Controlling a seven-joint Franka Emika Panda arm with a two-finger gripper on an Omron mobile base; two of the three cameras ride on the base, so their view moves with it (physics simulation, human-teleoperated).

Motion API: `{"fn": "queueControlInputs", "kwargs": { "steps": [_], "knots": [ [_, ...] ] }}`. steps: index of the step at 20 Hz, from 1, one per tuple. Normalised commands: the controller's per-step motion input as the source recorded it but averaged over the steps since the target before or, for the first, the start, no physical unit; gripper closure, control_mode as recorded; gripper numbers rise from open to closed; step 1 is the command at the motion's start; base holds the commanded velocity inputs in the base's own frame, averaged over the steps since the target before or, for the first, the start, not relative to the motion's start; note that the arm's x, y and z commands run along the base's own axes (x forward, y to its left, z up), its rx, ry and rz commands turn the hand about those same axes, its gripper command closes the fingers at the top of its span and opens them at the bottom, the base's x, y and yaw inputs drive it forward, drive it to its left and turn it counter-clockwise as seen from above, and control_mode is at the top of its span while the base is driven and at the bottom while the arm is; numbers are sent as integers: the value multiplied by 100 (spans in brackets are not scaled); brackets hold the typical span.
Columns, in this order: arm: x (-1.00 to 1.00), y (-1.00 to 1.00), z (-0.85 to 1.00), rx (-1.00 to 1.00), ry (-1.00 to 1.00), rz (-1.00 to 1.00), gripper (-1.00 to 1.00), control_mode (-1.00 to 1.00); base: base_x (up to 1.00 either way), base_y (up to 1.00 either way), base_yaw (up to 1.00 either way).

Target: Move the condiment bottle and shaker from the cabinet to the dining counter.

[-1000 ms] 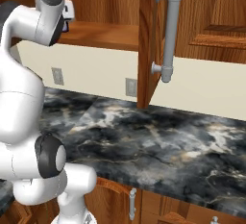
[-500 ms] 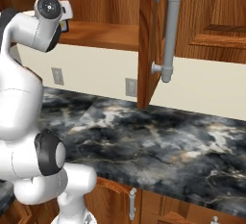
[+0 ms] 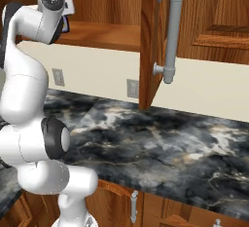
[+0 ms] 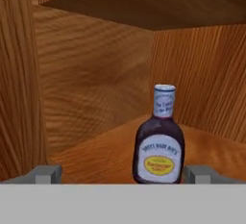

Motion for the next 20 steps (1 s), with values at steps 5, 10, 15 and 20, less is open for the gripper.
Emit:
{"fn": "queueControlInputs", "kwargs": {
  "steps": [5,10,15,20],
  "knots": [
    [40,9,0,0,1,0,-100,-100,0,0,0],
    [43,10,0,0,0,0,-100,-100,0,0,0],
    [43,4,-2,0,0,0,-100,-100,0,0,0],
    [29,14,0,0,0,0,-100,-100,0,0,0]
  ]
}}
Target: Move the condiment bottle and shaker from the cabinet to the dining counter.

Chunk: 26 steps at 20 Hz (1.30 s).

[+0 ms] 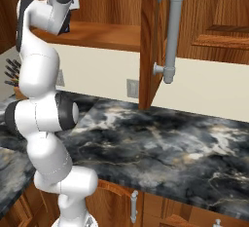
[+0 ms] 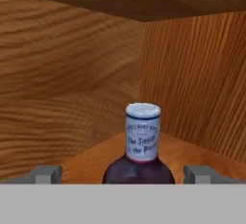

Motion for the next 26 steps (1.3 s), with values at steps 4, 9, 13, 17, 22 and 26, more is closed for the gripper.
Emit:
{"fn": "queueControlInputs", "kwargs": {
  "steps": [4,9,13,17,22,26],
  "knots": [
    [20,26,0,0,0,0,-100,-100,0,0,0],
    [27,5,0,0,1,0,-100,-100,0,0,0],
    [28,0,0,0,0,0,-100,-100,0,0,0],
    [32,0,-2,0,1,0,-100,-100,0,0,0],
    [31,0,0,0,1,0,-100,-100,0,0,0],
    [12,3,0,0,0,0,-100,-100,0,0,0]
  ]
}}
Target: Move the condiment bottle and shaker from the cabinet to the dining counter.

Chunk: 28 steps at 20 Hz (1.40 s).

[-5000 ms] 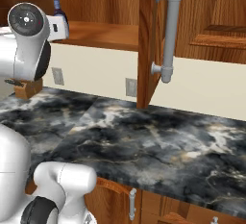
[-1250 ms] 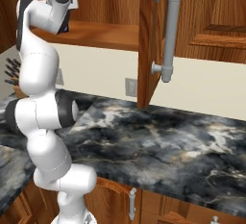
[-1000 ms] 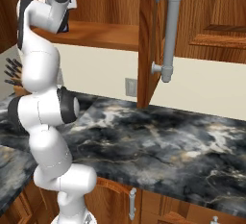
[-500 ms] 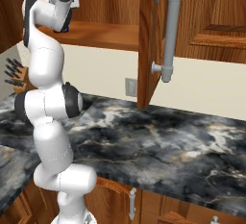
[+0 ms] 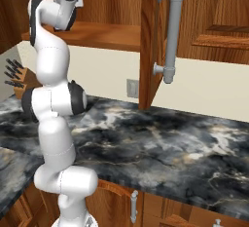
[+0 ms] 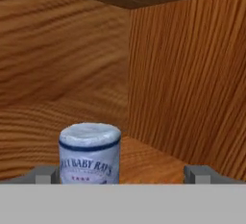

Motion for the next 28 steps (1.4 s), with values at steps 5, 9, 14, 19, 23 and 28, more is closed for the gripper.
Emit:
{"fn": "queueControlInputs", "kwargs": {
  "steps": [5,9,14,19,23,28],
  "knots": [
    [1,25,0,0,1,0,100,-100,0,0,0],
    [2,4,0,0,1,0,100,-100,0,0,0],
    [-1,0,0,0,0,0,100,-100,0,0,0],
    [-21,-24,0,0,-6,0,100,-100,0,0,0],
    [-63,-41,-1,0,-18,0,100,-100,0,0,0],
    [-89,-35,-39,0,-27,0,100,-100,0,0,0]
  ]
}}
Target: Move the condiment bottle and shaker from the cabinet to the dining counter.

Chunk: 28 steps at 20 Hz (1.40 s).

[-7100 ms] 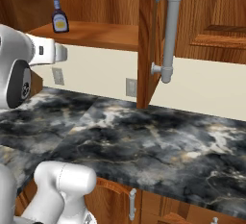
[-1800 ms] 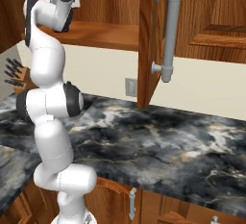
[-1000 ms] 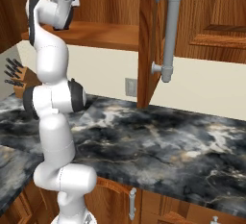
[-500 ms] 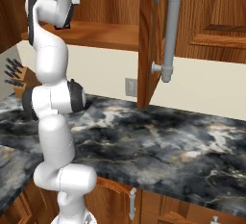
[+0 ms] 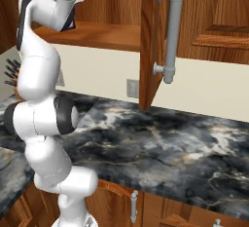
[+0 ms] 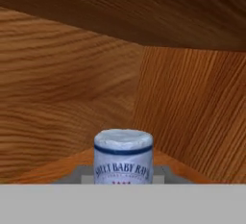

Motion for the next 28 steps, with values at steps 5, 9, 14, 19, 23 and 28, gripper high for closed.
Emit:
{"fn": "queueControlInputs", "kwargs": {
  "steps": [5,9,14,19,23,28],
  "knots": [
    [-100,-32,-45,1,-23,-4,100,-100,0,0,0],
    [-100,-29,0,0,-13,-5,100,-100,0,0,0],
    [-100,-29,2,2,-1,-6,100,-100,0,0,0],
    [-100,-26,4,2,0,-7,100,-100,0,0,0],
    [-100,-24,1,4,0,-6,100,-100,0,0,0],
    [-98,-36,8,6,1,-5,100,-100,0,0,0]
  ]
}}
